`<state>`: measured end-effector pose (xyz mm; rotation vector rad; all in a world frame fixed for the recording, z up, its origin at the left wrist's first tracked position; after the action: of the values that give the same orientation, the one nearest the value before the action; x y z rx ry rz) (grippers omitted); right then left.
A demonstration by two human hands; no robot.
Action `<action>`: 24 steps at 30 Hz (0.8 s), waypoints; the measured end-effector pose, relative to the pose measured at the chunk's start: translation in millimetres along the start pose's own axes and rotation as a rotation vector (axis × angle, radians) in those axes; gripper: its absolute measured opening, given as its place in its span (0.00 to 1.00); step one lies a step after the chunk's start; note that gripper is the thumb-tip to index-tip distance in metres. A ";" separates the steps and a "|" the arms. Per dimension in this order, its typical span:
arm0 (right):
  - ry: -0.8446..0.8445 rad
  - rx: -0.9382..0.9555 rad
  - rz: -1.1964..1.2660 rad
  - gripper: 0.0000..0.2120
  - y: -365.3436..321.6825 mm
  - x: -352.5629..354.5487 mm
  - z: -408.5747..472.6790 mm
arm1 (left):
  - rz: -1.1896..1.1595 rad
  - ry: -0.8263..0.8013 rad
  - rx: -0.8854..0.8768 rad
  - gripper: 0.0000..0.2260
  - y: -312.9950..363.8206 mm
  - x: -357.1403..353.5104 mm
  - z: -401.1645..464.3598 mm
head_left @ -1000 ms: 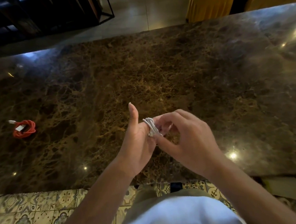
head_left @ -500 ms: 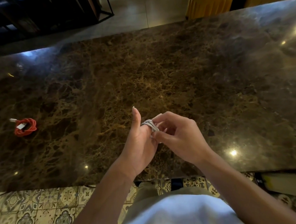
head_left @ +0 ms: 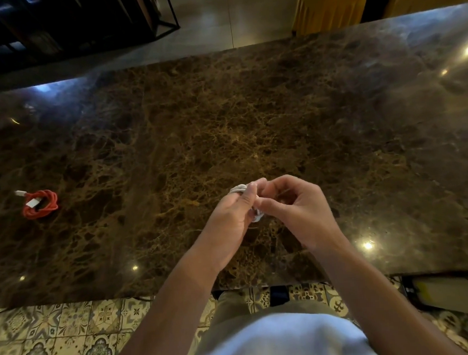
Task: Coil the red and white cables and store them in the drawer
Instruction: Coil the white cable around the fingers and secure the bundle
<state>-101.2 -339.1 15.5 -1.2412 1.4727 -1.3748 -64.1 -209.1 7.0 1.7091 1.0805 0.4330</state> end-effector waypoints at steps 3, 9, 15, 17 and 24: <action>-0.032 -0.088 0.297 0.09 4.2 16.3 7.0 | 0.076 -0.066 -0.030 0.24 6.5 0.7 -7.6; -0.487 -0.362 0.377 0.16 20.3 -8.4 12.3 | -0.097 -0.541 0.027 0.26 1.9 -30.2 -34.5; -0.786 -0.289 0.511 0.16 15.2 -40.2 -27.0 | -0.250 -0.621 -0.060 0.26 19.4 -33.8 -39.2; -0.793 -0.330 0.631 0.17 19.7 -45.9 -34.5 | -0.255 -0.568 -0.092 0.26 21.7 -25.0 -37.4; -0.649 -0.385 0.706 0.17 22.6 -46.3 -43.3 | -0.239 -0.513 -0.143 0.27 23.6 -21.4 -37.7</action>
<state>-134.8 -284.6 -4.9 -1.0764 1.4986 -0.1933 -91.7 -207.1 47.8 1.4323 0.8364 -0.0805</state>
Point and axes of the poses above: each hand's wrist, its own z-axis towards the middle knuckle, its own x-axis out of the back of the hand, y = z × x, the point moved 6 cm from there along z, towards the middle knuckle, and after that the axes turned 2 degrees about -z, right-handed, at the moved point
